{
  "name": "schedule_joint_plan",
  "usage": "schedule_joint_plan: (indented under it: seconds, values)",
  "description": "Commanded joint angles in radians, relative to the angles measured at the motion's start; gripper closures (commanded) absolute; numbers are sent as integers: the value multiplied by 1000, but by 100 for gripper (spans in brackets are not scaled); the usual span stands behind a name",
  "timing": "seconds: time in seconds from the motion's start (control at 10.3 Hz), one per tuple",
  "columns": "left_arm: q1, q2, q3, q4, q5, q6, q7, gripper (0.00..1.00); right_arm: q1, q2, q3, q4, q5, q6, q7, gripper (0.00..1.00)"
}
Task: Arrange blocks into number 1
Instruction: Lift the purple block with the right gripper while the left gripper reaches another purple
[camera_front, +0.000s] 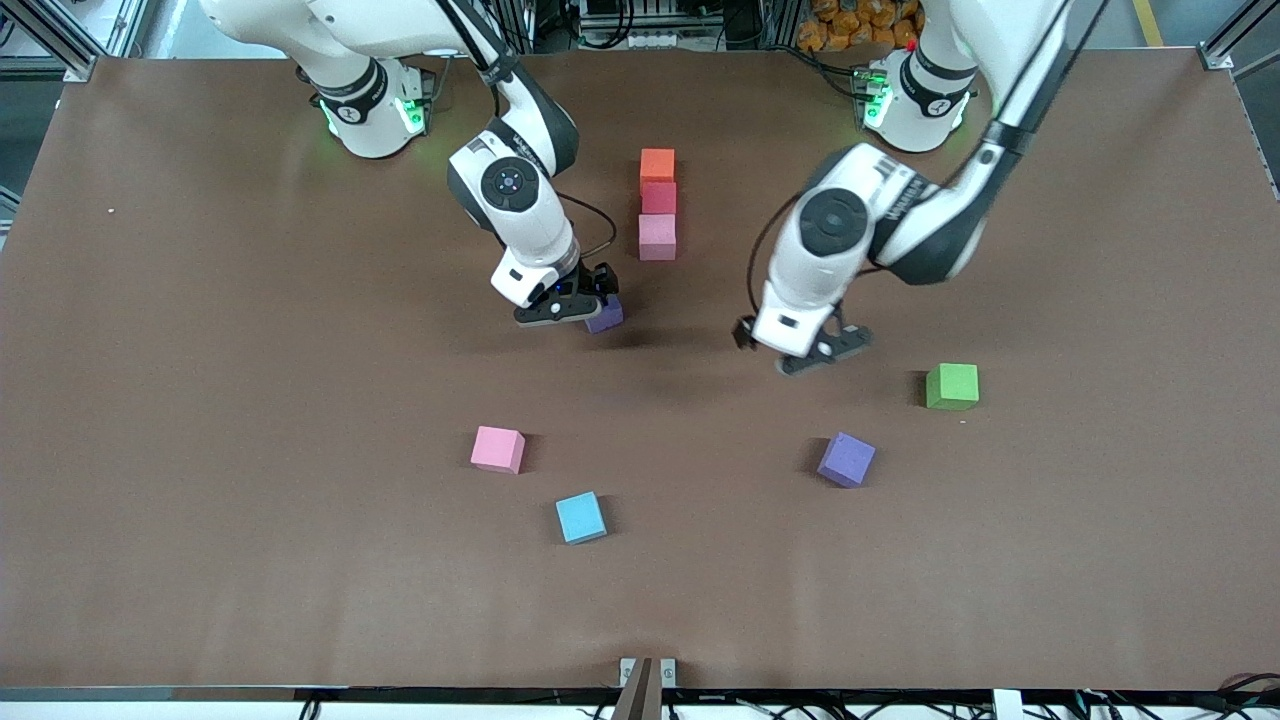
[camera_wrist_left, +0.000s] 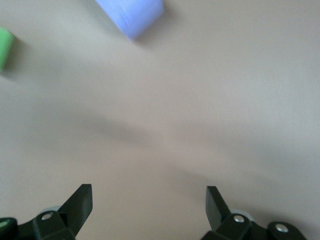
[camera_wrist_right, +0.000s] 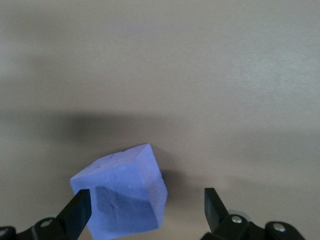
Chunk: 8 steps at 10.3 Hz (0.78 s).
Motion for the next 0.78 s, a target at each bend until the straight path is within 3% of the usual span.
schedule_joint_plan:
  seconds: [0.0,0.19,0.39,0.58,0.68]
  values:
    - [32,-1,96,40,23,-27,131,0,32,42,0,65,-11,1,-3,0]
    - [140,-24,109,34,23,-44,365,0,42,63,0,87,-13,2,-3,0]
    - [181,-18,150,38,20,-43,553,0,57,82,-2,82,-19,1,-4,0]
    - [169,20,217,88,-9,-29,575,0,63,99,-3,79,-36,2,-4,0]
    - [159,48,221,134,-76,-27,548,0,65,100,-3,76,-42,1,-4,9]
